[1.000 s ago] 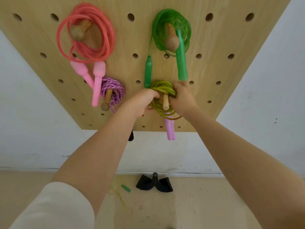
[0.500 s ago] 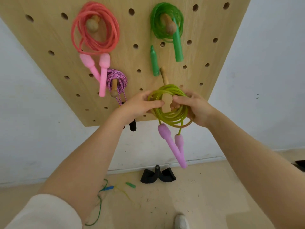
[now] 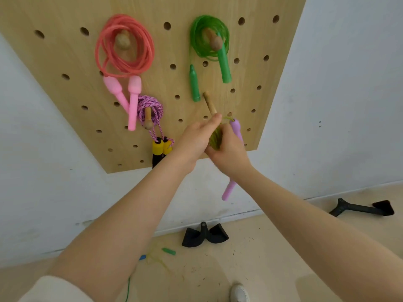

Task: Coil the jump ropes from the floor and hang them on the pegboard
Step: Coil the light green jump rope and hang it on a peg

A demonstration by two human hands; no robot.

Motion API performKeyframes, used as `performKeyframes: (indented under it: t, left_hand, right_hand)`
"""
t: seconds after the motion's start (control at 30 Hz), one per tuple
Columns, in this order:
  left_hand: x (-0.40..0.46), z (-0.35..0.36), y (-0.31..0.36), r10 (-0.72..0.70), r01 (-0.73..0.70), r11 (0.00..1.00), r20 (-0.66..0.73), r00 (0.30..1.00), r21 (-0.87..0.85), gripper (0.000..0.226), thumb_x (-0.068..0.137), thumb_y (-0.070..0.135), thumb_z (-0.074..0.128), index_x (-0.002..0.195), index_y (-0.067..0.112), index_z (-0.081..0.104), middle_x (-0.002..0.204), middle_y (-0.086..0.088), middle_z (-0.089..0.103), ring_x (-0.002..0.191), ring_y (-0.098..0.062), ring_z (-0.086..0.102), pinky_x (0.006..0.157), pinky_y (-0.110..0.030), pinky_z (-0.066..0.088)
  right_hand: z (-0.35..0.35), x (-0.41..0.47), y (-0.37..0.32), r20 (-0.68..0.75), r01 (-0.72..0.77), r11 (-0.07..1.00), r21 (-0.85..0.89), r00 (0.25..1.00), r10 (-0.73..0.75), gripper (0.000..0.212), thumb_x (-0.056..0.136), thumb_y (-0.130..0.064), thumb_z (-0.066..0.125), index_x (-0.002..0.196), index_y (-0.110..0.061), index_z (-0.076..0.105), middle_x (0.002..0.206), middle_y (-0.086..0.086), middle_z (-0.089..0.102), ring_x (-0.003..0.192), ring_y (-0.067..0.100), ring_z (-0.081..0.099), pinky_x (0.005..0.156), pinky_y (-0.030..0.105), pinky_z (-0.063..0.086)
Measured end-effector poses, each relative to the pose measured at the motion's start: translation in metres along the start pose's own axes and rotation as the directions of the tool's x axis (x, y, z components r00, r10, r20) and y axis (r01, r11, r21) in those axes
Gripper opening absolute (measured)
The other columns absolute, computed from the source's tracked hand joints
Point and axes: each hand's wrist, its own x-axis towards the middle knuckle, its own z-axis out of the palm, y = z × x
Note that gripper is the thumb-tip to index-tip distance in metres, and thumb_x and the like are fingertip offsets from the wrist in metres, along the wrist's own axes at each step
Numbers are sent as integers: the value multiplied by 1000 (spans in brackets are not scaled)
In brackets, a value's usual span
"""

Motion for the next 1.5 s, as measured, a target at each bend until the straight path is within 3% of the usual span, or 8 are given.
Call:
performKeyframes:
  t: [0.2,0.3,0.43,0.53,0.63,0.87,1.13,1.5]
  left_hand:
    - [9,-19,3,-78,74,995,-80,994,-61,18,80,25,72,88,9,68,73,-4,65,69,-17,62,62,-28,51]
    - [12,-20,3,-52,50,998,-51,997,-24,15,82,16,69,96,9,67,79,-7,67,69,-16,62,65,-30,55]
    - [20,-16,9,131,-128,990,-61,989,50,11,86,11,64,96,14,68,73,-6,65,59,-5,59,63,-19,51]
    - [28,-19,16,229,-229,973,5,973,41,15,85,4,62,96,13,68,62,-2,58,53,-3,53,59,-14,47]
    - [36,-21,22,258,-267,962,140,956,51,19,86,1,60,101,10,66,72,-6,58,59,-3,53,64,-14,49]
    - [67,-16,14,353,-354,875,65,933,331,40,83,8,67,119,22,53,118,-3,56,99,-15,60,81,-19,51]
    - [104,-35,11,410,-308,793,-86,908,525,27,84,6,65,110,12,59,101,5,60,95,-10,57,84,-13,45]
    - [126,-20,-11,764,-190,332,-145,629,924,21,85,23,55,91,4,61,96,-18,54,72,-33,57,48,-33,40]
  right_hand:
    - [-14,4,4,190,396,847,-355,917,-350,57,81,-56,42,111,-11,58,106,4,53,96,21,44,85,35,36]
    - [-32,16,15,224,464,854,-234,881,-417,35,87,-36,43,102,-16,68,101,2,56,98,23,44,83,34,30]
    - [-37,35,22,-171,325,941,-97,926,-338,27,84,-28,64,100,-6,58,95,-2,49,94,22,49,79,25,37]
    - [-48,48,22,52,171,976,136,982,-180,51,88,-27,62,130,-7,41,118,1,49,109,8,49,90,21,39]
    - [-62,55,24,390,29,924,380,901,-188,36,96,-15,48,130,-10,42,93,-3,60,72,-8,59,61,6,44]
    - [-62,92,41,282,110,941,320,937,-206,20,94,-13,51,114,-17,52,81,-9,57,72,6,55,70,19,48]
    - [-33,136,45,224,123,961,247,958,-180,33,93,-17,55,122,-14,42,92,-15,51,76,-3,53,61,7,41]
    - [-16,167,60,-143,250,805,-538,914,-379,47,88,-48,54,109,-6,53,109,13,54,94,34,51,69,35,31]
